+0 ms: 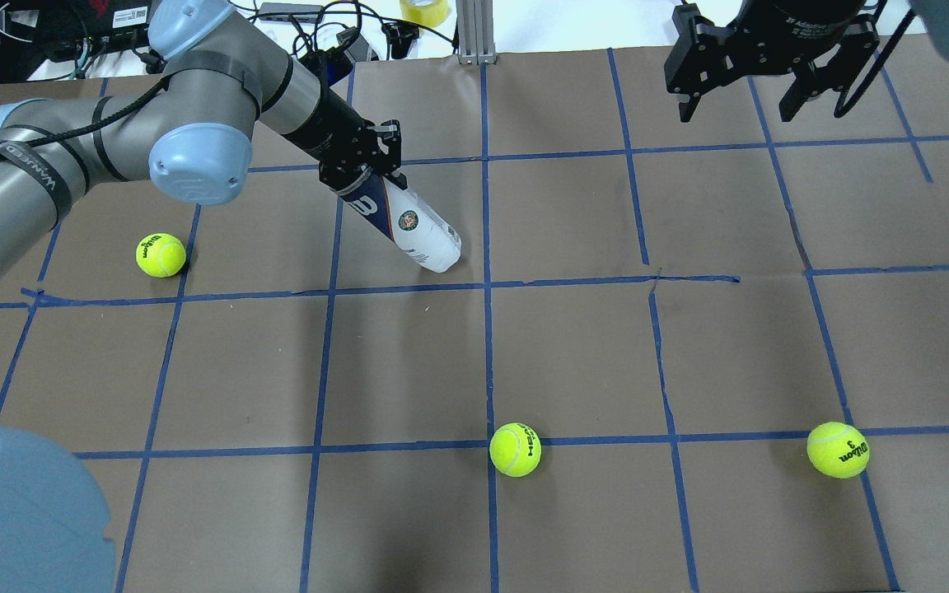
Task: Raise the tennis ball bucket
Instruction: 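Hold the can tilted with the left gripper, raising its open end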
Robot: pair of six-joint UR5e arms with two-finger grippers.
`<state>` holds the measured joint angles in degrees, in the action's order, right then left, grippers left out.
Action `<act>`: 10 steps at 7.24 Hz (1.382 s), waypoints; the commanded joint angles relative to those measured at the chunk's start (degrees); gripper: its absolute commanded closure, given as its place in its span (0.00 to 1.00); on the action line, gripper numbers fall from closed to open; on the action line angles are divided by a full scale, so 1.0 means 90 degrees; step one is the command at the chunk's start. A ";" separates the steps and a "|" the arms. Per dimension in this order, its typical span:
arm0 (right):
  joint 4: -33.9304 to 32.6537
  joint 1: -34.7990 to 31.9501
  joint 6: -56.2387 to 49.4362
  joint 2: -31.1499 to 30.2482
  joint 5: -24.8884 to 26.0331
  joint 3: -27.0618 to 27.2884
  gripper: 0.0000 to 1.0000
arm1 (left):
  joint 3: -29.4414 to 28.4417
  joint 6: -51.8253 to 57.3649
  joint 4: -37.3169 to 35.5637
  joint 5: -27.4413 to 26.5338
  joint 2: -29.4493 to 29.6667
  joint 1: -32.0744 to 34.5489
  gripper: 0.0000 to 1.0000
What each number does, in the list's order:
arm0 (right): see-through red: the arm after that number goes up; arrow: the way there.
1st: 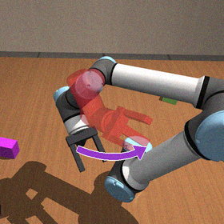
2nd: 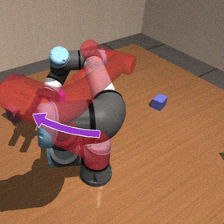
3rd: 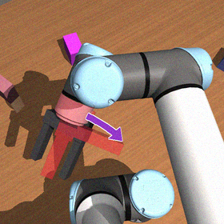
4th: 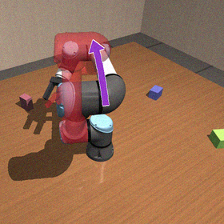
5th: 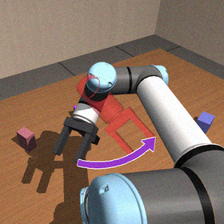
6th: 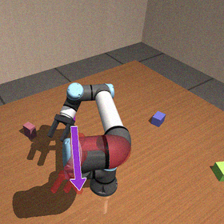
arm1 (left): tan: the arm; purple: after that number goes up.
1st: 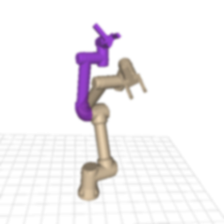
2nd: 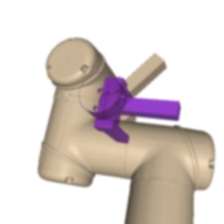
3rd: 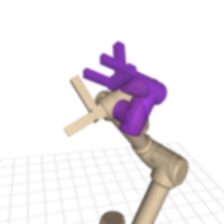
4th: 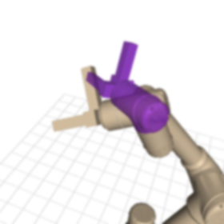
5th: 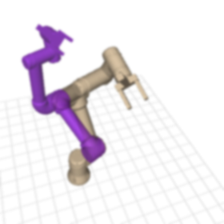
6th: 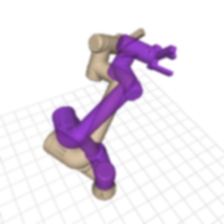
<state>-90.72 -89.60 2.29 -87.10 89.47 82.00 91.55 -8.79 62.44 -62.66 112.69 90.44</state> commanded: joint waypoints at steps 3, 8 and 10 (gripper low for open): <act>0.0108 0.0014 -0.0010 0.0000 -0.0067 0.0001 0.00 | -0.0103 0.0000 0.0112 -0.0205 -0.0207 -0.0010 1.00; -0.0007 0.0014 0.0000 -0.0010 -0.0010 -0.0009 0.00 | -0.0123 0.0010 0.0132 -0.0215 -0.0246 -0.0010 1.00; -0.0008 0.0014 -0.0010 -0.0010 -0.0010 -0.0009 0.00 | -0.0133 0.0019 0.0132 -0.0235 -0.0256 -0.0020 1.00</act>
<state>-90.76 -89.47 2.22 -87.19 89.37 81.92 90.38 -8.68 63.63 -64.68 110.45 90.30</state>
